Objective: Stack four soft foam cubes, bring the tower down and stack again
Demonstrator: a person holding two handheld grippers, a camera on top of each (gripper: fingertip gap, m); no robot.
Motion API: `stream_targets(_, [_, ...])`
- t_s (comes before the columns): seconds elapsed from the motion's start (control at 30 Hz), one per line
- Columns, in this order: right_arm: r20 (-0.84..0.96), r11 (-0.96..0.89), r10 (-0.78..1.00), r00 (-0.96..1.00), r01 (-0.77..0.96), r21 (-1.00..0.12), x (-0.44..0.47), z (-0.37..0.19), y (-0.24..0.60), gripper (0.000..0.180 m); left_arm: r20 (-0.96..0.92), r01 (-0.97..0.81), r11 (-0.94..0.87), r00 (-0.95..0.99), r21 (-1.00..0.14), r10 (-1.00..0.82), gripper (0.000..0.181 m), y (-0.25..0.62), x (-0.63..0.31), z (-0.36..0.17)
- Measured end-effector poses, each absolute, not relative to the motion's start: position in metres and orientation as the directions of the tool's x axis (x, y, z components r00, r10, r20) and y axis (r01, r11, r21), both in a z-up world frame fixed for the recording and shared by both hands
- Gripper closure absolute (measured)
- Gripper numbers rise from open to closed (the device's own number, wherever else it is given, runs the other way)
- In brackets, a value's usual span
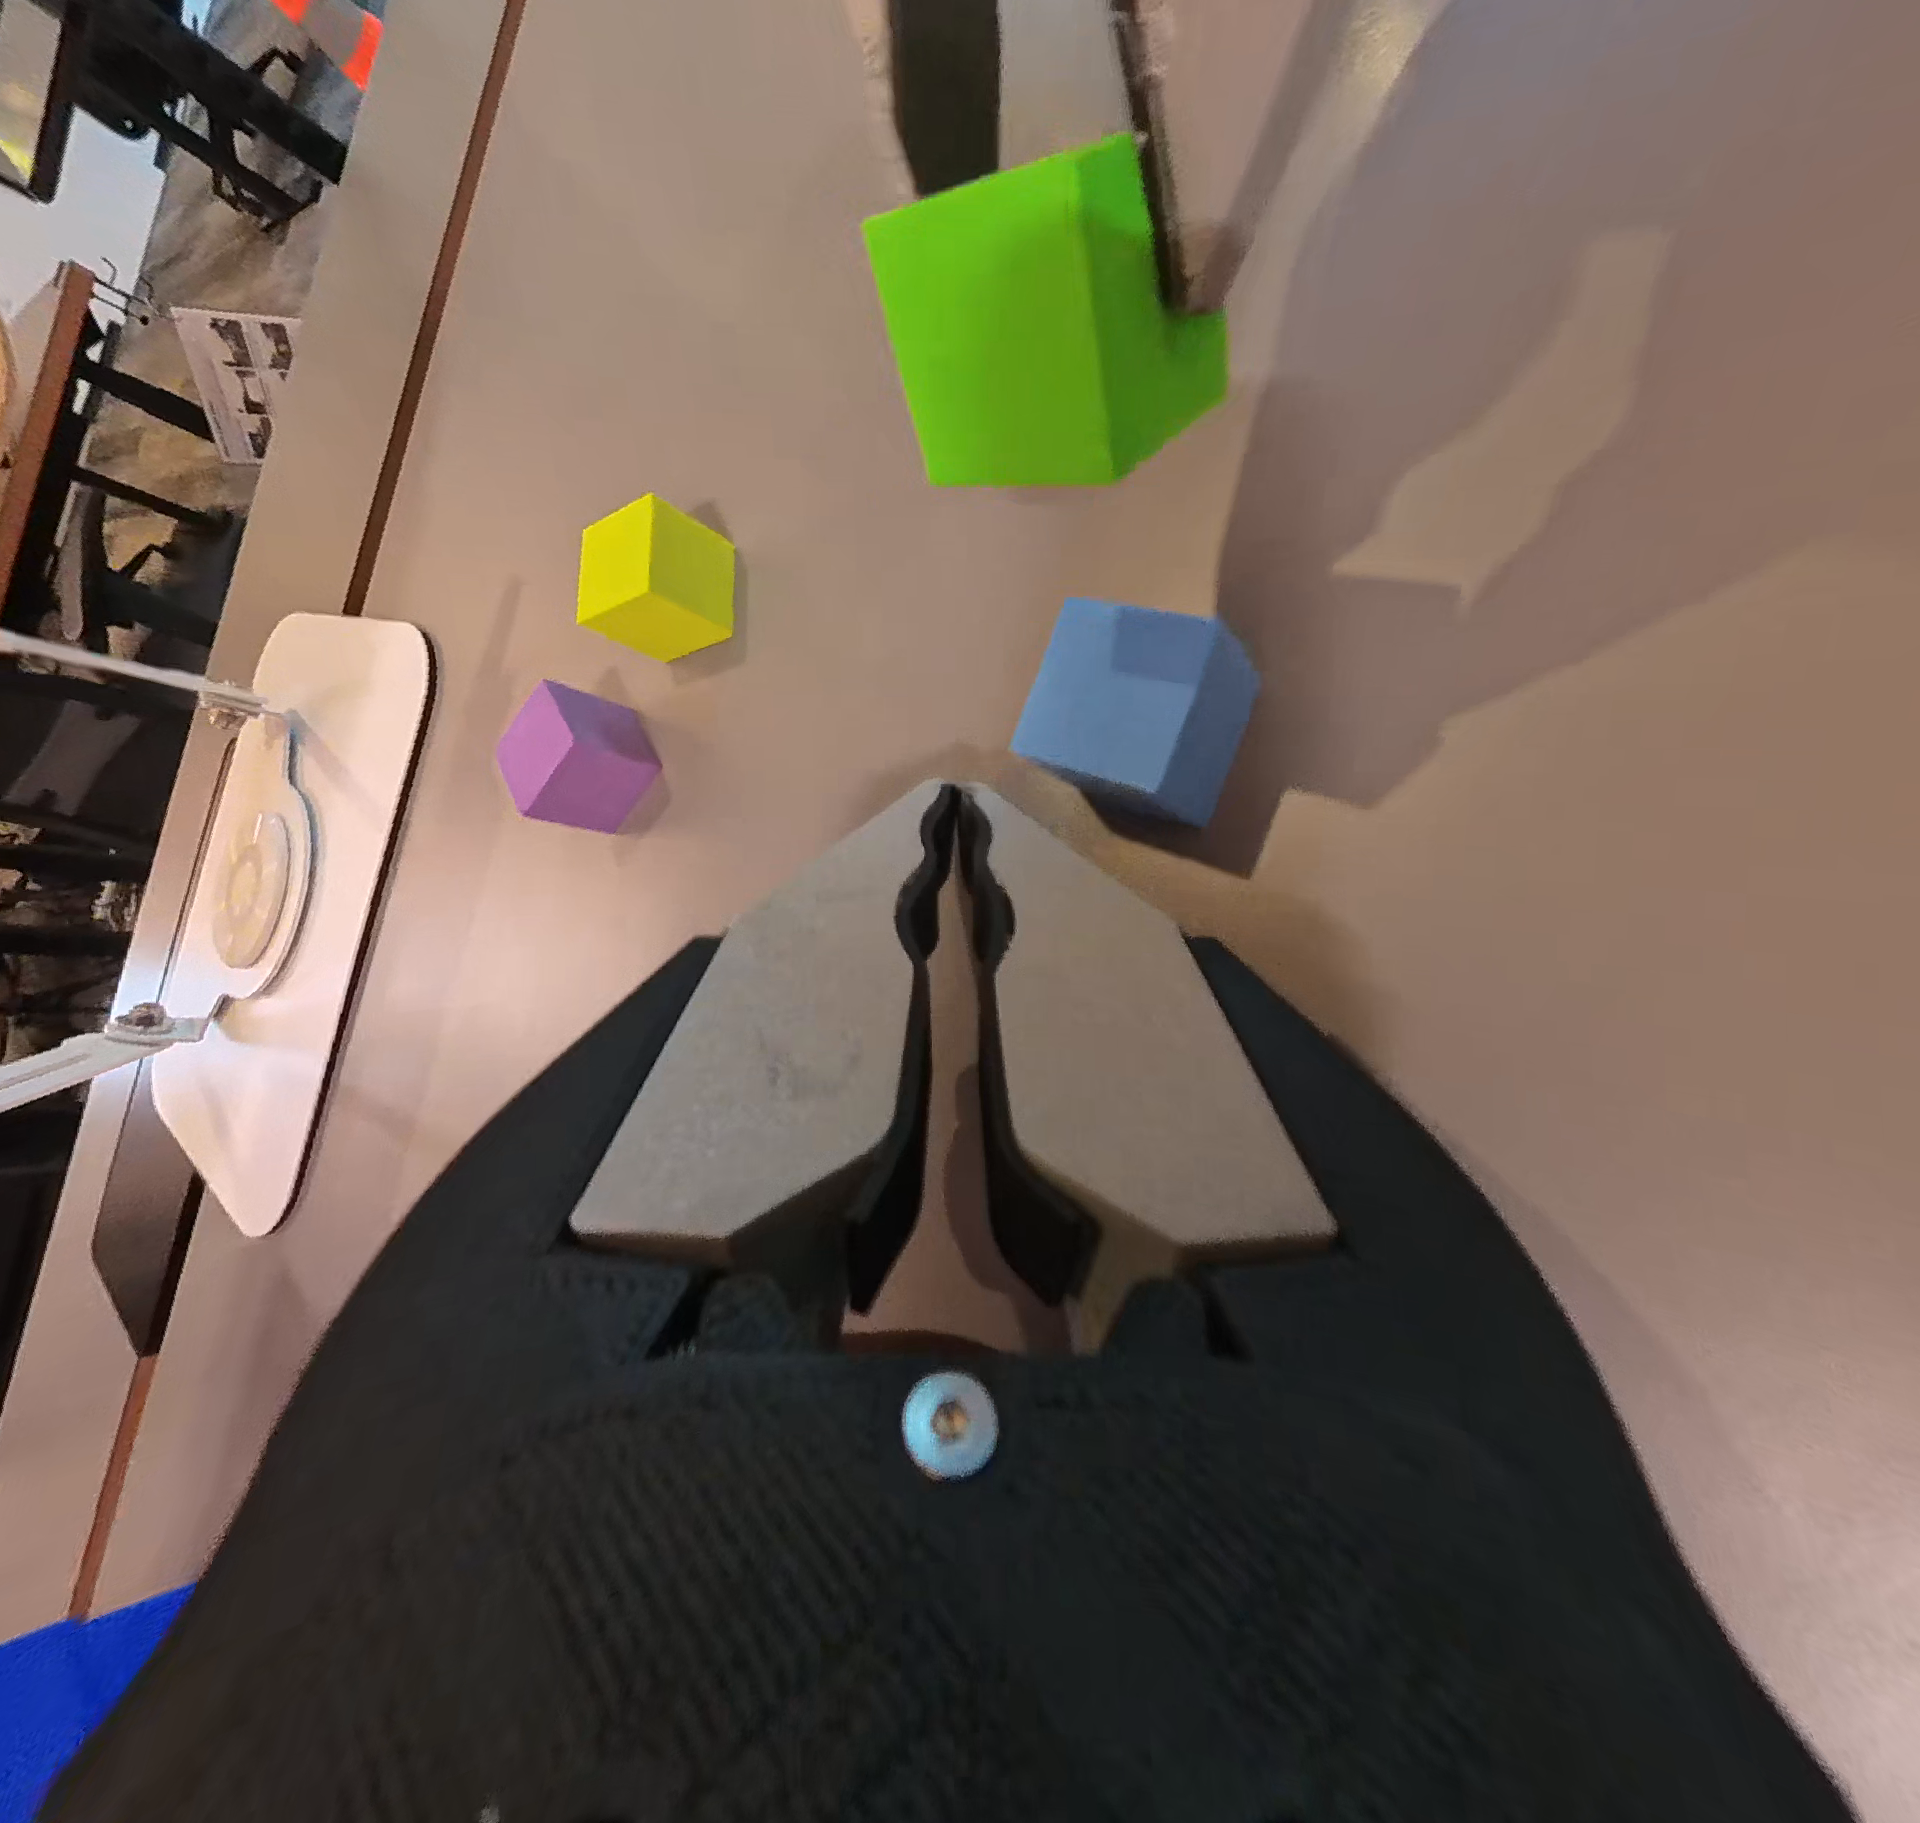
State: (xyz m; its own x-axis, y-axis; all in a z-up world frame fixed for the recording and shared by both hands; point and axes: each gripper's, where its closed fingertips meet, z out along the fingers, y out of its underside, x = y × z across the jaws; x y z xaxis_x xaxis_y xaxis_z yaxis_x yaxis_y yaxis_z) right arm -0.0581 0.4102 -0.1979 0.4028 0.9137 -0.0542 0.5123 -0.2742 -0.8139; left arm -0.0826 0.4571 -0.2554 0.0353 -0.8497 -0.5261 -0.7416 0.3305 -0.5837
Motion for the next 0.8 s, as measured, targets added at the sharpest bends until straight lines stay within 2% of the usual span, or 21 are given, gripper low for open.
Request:
stream_targets(0.27, [0.041,-0.270,0.888,0.458,0.591,-0.760,-0.055,-0.197,0.413,0.156,-0.473,-0.761,0.331,-0.037,-0.558,-0.880,0.181,0.438,-0.090,-0.256])
stream_targets(0.43, [0.026,-0.289,0.884,0.466,0.591,-0.753,-0.052,-0.202,0.414,0.156,-0.449,-0.758,0.340,-0.070,-0.557,-0.891,0.181,0.427,-0.089,-0.256])
stream_targets(0.8, [0.076,-0.225,0.913,0.400,0.652,-0.724,-0.060,-0.208,0.405,0.156,-0.446,-0.756,0.351,-0.088,-0.553,-0.891,0.181,0.421,-0.088,-0.256])
